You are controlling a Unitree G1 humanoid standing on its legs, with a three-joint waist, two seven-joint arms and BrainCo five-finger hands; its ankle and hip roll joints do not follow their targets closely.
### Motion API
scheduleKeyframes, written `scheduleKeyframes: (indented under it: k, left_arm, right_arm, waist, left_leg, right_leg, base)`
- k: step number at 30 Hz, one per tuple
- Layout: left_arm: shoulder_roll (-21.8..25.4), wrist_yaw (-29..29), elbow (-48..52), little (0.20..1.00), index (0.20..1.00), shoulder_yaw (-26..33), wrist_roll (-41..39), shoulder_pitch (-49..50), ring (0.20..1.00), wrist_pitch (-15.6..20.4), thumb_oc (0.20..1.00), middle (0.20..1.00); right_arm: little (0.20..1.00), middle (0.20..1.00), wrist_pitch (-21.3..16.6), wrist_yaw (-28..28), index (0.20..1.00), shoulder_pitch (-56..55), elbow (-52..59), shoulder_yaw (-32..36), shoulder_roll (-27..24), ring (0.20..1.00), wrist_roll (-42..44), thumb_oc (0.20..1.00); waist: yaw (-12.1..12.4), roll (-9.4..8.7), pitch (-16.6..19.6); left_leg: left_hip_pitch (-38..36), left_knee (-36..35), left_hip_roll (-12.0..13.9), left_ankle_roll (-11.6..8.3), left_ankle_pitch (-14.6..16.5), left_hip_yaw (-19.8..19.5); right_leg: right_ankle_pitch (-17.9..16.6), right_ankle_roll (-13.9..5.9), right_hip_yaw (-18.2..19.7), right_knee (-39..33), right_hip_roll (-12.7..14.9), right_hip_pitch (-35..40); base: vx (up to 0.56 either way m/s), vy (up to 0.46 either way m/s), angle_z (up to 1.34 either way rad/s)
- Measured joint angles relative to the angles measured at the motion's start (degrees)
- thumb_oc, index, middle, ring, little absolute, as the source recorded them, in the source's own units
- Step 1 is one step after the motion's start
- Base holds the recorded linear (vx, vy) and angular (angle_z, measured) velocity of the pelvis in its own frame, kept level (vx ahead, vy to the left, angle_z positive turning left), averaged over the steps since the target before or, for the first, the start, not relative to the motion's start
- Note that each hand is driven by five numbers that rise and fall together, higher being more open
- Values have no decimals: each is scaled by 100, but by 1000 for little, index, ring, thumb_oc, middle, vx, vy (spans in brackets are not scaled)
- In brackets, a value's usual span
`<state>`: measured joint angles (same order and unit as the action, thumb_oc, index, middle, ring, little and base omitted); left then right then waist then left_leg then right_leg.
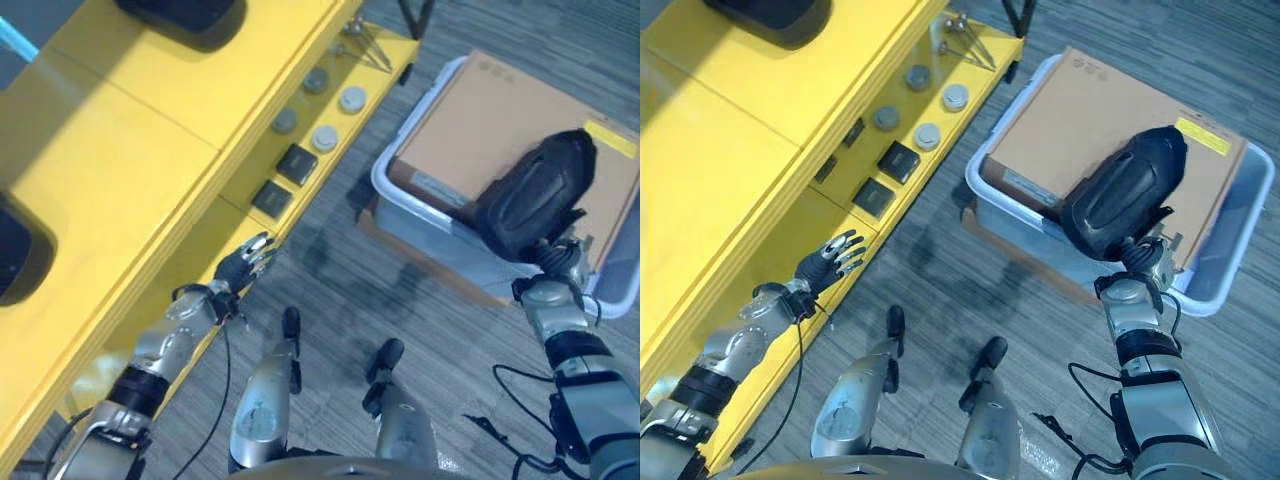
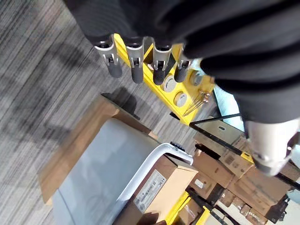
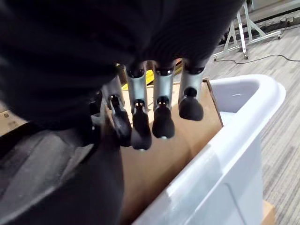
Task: Move parts from the plastic box to the shelf.
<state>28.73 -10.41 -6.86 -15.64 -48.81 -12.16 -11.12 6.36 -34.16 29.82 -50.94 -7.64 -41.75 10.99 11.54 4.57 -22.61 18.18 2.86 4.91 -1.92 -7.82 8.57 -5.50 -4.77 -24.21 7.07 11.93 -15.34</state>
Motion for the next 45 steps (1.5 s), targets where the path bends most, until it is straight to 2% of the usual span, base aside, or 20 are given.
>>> scheduleKeyframes:
  k: [6,8,9,10,11,17,25,38,42,45]
  left_arm:
    - [230,-249,-16,1000,1000,-7,-88,345,1000,23,1000,1000]
    - [238,-270,81,1000,1000,-5,-116,416,1000,59,1000,1000]
    - [239,-298,155,1000,1000,-5,-116,434,1000,69,1000,1000]
    - [230,-357,180,1000,1000,-7,-117,437,1000,104,1000,1000]
    - [229,-378,179,1000,1000,-6,-116,436,1000,114,1000,1000]
    - [230,-418,180,1000,1000,-4,-116,355,1000,128,1000,1000]
    - [230,-505,172,1000,1000,-9,-115,383,1000,126,1000,1000]
    - [230,-525,170,1000,1000,-55,-117,321,1000,126,1000,1000]
    - [229,-524,133,1000,1000,-78,-220,240,1000,289,1000,1000]
    - [221,-525,126,1000,1000,-97,-295,118,1000,407,1000,1000]
  right_arm:
    - [200,200,-133,-23,200,-1,-109,24,-221,200,333,200]
    - [200,200,-129,-37,200,-140,178,208,-208,200,338,200]
    - [363,363,-126,-47,363,-209,303,248,-209,363,340,363]
    - [934,934,-114,-65,934,-261,382,334,-201,934,353,934]
    - [1000,1000,-112,-108,1000,-271,398,365,-200,1000,428,1000]
    - [1000,1000,-94,-230,1000,-218,477,623,-209,1000,781,1000]
    - [1000,1000,136,-344,1000,-133,477,621,-207,1000,1008,1000]
    - [1000,1000,263,-457,1000,59,199,611,-126,1000,1271,1000]
    - [1000,1000,254,-690,1000,362,-62,603,-90,1000,1355,1000]
    - [1000,1000,252,-933,1000,713,-269,574,-97,1000,1352,1000]
  waist:
    - [118,-69,-42]
    - [110,-71,-42]
    - [103,-73,-44]
    - [101,-77,-46]
    - [91,-78,-47]
    - [45,-85,-50]
    - [51,-86,-51]
    - [53,-77,-57]
    - [78,-54,-80]
    - [110,39,-259]
  left_leg:
    - [76,6,-79,41,-81,-73]
    - [56,3,-122,88,-89,-69]
    - [43,4,-131,102,-80,-65]
    - [11,1,-141,112,-72,-57]
    - [-30,-3,-147,120,-59,-54]
    - [-237,-3,-147,107,12,-47]
    - [-233,-4,-149,107,12,-46]
    - [-217,-3,-153,106,12,-40]
    - [-106,3,-166,103,13,-41]
    - [-101,7,-195,115,1,-45]
  right_leg:
    - [43,-32,-16,38,34,-60]
    - [15,-95,-17,0,60,-24]
    - [-7,-88,-17,-23,64,0]
    - [-21,-83,-16,-48,67,43]
    - [-21,-84,-17,-67,68,93]
    - [7,-154,-22,-191,50,337]
    - [-6,-159,-20,-205,48,340]
    - [-6,-162,-18,-209,58,324]
    - [-15,-165,-17,-204,72,213]
    - [-54,-134,-21,-203,81,210]
  base:
    - [6,-27,6]
    - [12,-3,2]
    - [0,0,0]
    - [0,0,0]
    - [0,0,0]
    - [0,0,0]
    - [0,0,0]
    - [0,3,0]
    - [-1,20,0]
    - [22,38,1]
